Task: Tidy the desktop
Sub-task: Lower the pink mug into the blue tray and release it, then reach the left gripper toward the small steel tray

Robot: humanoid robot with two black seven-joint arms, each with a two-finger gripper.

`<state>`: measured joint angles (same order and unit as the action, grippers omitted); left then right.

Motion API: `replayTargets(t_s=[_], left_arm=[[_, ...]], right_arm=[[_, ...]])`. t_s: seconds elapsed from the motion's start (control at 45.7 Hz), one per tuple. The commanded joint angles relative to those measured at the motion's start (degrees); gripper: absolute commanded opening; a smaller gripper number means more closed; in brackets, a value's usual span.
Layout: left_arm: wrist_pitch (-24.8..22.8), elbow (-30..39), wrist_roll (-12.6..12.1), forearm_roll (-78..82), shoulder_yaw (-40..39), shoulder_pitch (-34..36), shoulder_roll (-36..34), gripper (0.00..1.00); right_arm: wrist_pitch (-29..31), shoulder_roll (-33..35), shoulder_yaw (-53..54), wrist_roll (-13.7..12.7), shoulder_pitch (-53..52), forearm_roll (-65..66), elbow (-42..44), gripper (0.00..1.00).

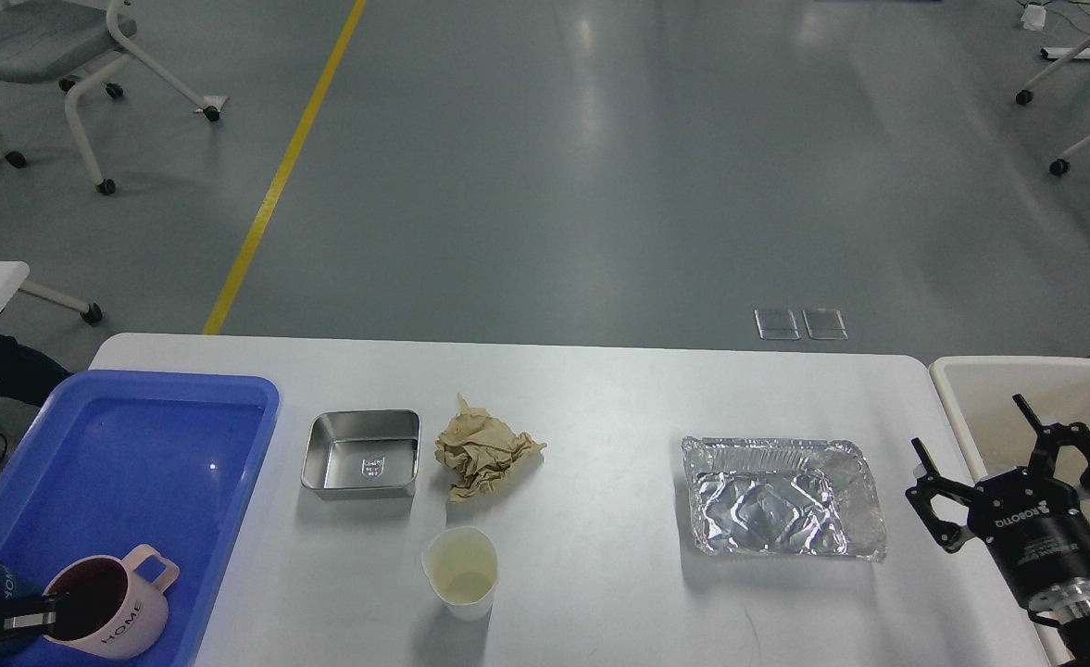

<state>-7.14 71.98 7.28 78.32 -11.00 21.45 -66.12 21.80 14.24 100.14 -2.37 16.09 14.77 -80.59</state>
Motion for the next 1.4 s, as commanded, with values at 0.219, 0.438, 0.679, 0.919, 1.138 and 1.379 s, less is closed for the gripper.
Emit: replayTargets(t_s=[0.219,0.438,0.679,0.919,1.138,1.379], left_arm=[[-0.77,3.60,0.80,-1.42,-0.78,0.43,-3.66,0.88],[-0.77,11.42,5.55,-1.50,-7.18,1.40,-11.75,0.89],[-0.68,16.43,5.29,-5.54,-21.95,1.31,-13.95,0.89],[-0.69,23.64,4.67,-6.34,-24.51,1.31,-16.24,0.89],[3.96,26.28,4.50,-6.60,-23.90,1.14,-16.41,0.89],[7.31,26.98,4.59,-6.87,-20.47,-0.36,-14.48,0.89]], right_arm=[[0.00,0.00,-0.03,0.00,-0.27,0.00,0.00,1.00],[-0.09,0.00,-0.03,0.00,-0.53,0.00,-0.09,1.00],[-0.09,0.00,-0.03,0.00,-0.62,0.00,-0.09,1.00],[-0.09,0.18,-0.03,0.00,-0.45,0.00,-0.09,1.00],[-0.09,0.18,-0.03,0.00,-0.45,0.00,-0.09,1.00],[-0.18,0.18,-0.03,0.00,-0.45,0.00,-0.09,1.00]])
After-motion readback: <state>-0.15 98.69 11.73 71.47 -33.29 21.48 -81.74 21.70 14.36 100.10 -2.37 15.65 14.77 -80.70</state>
